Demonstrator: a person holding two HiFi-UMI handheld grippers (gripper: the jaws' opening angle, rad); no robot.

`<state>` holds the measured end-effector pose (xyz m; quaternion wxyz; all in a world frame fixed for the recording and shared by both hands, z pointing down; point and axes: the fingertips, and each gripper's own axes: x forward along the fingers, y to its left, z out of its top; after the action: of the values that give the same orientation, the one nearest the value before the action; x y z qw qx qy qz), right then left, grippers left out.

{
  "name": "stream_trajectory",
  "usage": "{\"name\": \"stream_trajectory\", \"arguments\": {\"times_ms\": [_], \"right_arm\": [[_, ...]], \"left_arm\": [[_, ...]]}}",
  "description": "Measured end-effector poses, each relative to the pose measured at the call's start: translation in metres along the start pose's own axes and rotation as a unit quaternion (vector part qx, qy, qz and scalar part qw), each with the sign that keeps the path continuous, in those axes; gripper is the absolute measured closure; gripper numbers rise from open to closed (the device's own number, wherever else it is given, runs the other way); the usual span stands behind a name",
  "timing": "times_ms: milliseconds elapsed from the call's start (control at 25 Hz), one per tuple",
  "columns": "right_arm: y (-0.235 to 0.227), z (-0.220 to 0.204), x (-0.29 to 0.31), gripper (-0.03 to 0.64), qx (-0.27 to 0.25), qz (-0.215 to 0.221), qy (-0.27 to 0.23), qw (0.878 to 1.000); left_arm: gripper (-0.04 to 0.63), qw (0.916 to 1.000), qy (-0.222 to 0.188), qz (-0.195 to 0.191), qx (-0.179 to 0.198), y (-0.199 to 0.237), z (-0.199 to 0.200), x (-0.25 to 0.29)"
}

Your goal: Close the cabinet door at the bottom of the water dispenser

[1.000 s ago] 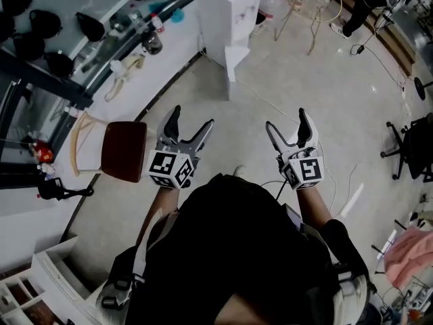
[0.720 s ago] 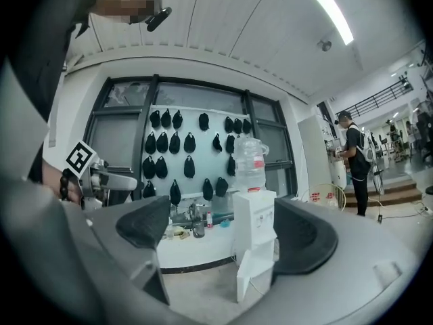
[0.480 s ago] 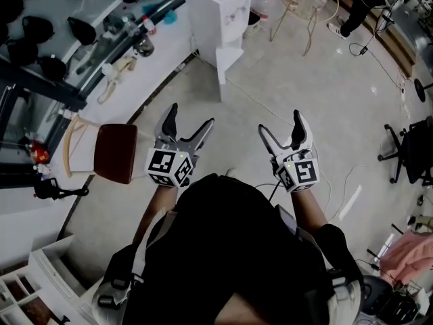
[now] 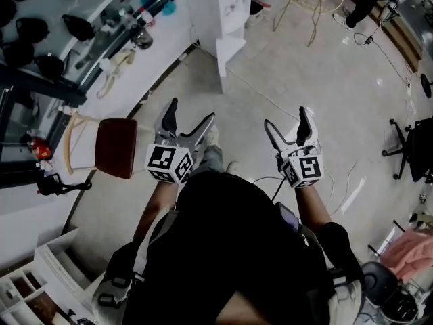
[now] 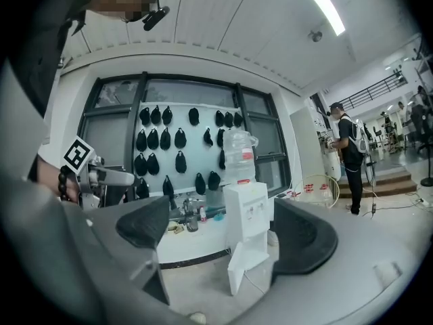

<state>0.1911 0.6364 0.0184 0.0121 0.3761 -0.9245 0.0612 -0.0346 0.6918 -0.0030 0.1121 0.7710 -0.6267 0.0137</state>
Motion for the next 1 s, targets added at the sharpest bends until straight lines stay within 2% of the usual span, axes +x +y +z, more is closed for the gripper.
{"name": "stream_trajectory", "arguments": {"times_ms": [440,1000], "right_arm": [[-0.032,-0.007,0.056,0.161,-0.002,-0.038,0.013,0.999],[-0.048,0.001,0.184,0.163,-0.003,-0.054,0.033,0.998]], "left_arm": [[0.133,0.9991,0.001,-0.042,0.0,0.036,0.004,0.071],[0.133,0.9976,0.025,-0.062,-0.021,0.131,0.017,0.159]]}}
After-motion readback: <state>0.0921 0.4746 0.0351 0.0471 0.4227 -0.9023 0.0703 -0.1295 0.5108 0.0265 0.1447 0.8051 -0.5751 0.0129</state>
